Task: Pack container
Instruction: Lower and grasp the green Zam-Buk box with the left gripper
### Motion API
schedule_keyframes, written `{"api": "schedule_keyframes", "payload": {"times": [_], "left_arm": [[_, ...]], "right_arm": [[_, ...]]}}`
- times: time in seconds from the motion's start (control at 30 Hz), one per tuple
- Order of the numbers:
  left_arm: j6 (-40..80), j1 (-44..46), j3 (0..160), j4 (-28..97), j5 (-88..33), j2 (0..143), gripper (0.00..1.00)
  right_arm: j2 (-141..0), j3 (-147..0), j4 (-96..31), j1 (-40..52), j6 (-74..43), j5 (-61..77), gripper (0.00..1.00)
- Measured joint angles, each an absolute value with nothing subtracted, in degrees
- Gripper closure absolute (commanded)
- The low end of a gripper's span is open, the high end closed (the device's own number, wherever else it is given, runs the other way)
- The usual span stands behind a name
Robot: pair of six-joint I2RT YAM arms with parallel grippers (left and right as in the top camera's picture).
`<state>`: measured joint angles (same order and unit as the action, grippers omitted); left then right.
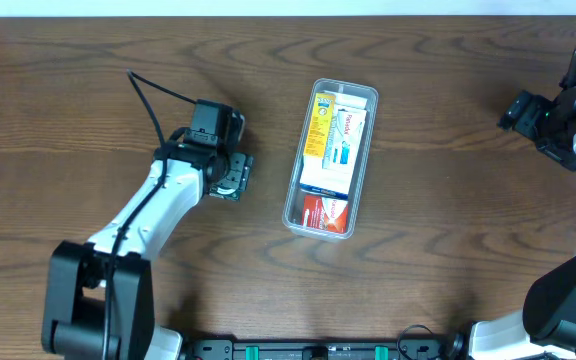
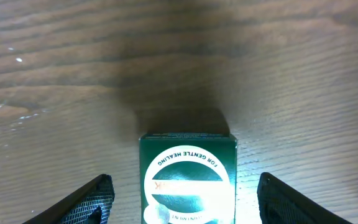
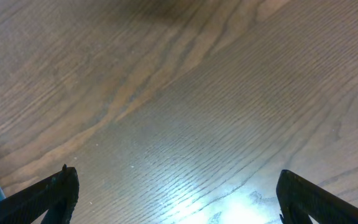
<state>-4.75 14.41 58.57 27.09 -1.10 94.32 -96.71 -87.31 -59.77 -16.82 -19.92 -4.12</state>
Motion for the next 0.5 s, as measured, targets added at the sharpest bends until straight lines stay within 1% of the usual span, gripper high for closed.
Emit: {"api": "schedule_keyframes", "payload": {"times": [0.23,0.5], "left_arm": [[-5.17,14.41,58.57,27.2,-1.1,98.7,0.25],[-4.01,14.41,58.57,27.18,-1.1,99.24,0.25]], "right_arm": [[-96.71,-87.31,-59.77,-16.82,-19.92,-4.12,0.01],[-96.71,-87.31,-59.77,-16.82,-19.92,-4.12,0.01]]}}
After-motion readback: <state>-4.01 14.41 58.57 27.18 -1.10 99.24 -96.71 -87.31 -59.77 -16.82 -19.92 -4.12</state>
